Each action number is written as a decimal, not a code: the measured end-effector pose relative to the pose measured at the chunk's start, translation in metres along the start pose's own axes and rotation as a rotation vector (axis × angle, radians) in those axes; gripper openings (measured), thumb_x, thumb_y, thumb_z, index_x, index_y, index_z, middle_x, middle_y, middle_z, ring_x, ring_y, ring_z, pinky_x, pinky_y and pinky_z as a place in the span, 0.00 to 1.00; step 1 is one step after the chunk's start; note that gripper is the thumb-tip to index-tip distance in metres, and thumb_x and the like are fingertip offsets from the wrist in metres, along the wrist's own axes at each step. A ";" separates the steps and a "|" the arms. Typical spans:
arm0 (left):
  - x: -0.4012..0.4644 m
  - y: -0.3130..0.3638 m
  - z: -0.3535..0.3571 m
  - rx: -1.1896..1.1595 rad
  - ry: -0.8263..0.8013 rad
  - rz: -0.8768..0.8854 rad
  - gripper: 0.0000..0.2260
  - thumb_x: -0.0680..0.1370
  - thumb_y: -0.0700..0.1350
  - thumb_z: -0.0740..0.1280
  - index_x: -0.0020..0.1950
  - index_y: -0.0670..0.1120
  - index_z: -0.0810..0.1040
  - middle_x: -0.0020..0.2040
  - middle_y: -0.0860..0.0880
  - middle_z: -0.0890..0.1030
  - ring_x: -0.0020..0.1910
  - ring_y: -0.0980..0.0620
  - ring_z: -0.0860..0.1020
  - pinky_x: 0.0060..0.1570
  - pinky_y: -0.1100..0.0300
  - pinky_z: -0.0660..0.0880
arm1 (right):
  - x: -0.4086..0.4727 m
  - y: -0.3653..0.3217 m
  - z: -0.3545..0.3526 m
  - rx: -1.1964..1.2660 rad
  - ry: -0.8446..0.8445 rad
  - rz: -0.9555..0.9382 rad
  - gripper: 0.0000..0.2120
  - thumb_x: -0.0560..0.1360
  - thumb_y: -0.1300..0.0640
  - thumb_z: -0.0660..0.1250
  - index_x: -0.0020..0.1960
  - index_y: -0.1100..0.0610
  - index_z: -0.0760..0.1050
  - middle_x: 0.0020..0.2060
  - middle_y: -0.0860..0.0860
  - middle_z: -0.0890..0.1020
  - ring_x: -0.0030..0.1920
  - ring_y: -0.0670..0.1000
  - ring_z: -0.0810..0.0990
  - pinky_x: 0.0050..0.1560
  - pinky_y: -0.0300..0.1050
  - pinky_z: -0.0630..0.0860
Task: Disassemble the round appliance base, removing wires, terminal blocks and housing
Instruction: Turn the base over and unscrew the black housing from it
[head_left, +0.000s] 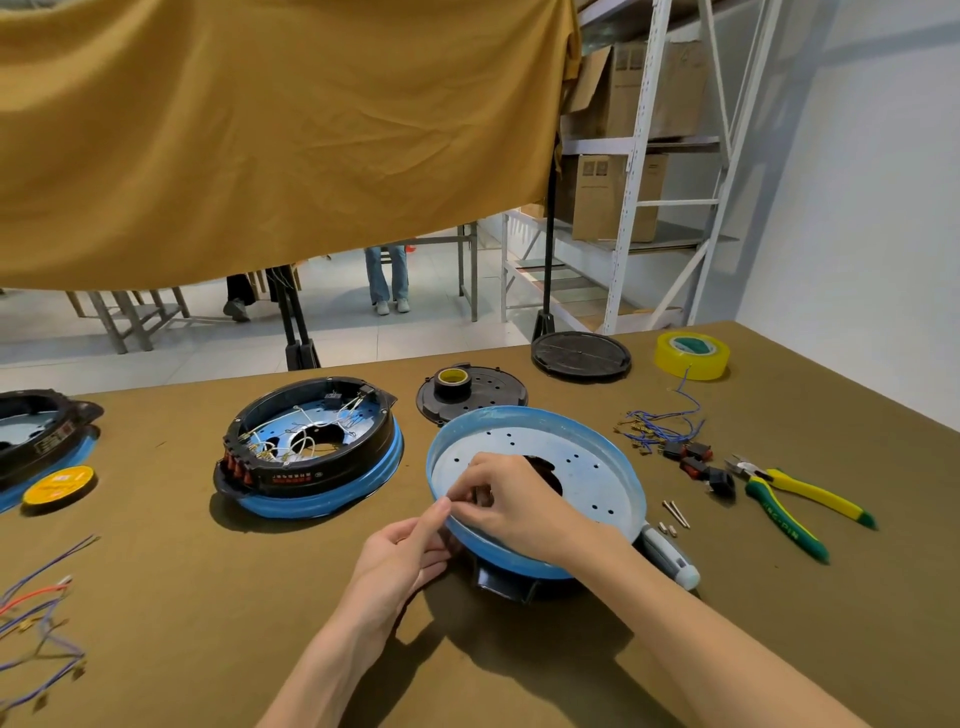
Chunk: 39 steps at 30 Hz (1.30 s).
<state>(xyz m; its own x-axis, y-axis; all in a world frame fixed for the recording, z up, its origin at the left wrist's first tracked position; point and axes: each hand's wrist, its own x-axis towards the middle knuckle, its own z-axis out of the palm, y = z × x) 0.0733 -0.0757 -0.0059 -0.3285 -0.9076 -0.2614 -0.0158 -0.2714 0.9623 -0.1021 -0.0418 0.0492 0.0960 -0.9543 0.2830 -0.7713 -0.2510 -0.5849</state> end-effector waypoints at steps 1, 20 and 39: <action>0.000 0.000 0.000 0.012 -0.007 0.003 0.37 0.59 0.69 0.77 0.59 0.46 0.82 0.52 0.45 0.88 0.54 0.50 0.86 0.59 0.53 0.83 | -0.001 0.001 0.000 -0.009 -0.002 0.000 0.07 0.79 0.52 0.71 0.55 0.50 0.85 0.45 0.40 0.78 0.46 0.43 0.77 0.44 0.36 0.74; 0.006 -0.004 -0.004 -0.047 -0.065 -0.054 0.31 0.65 0.67 0.76 0.58 0.48 0.77 0.52 0.42 0.88 0.53 0.48 0.87 0.53 0.55 0.84 | -0.005 0.009 0.011 0.046 -0.005 0.047 0.06 0.78 0.50 0.71 0.54 0.49 0.82 0.46 0.41 0.75 0.46 0.42 0.76 0.43 0.35 0.75; 0.007 -0.007 -0.004 -0.059 -0.064 -0.061 0.32 0.66 0.65 0.77 0.59 0.45 0.77 0.53 0.41 0.87 0.53 0.48 0.87 0.58 0.52 0.82 | -0.011 0.008 0.017 0.124 0.039 0.076 0.08 0.78 0.51 0.71 0.56 0.49 0.81 0.49 0.42 0.73 0.49 0.42 0.75 0.47 0.31 0.74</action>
<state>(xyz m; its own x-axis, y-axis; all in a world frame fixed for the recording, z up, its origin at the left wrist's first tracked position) 0.0746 -0.0817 -0.0148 -0.3881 -0.8670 -0.3125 0.0176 -0.3460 0.9381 -0.0987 -0.0361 0.0286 0.0142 -0.9650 0.2620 -0.6916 -0.1988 -0.6944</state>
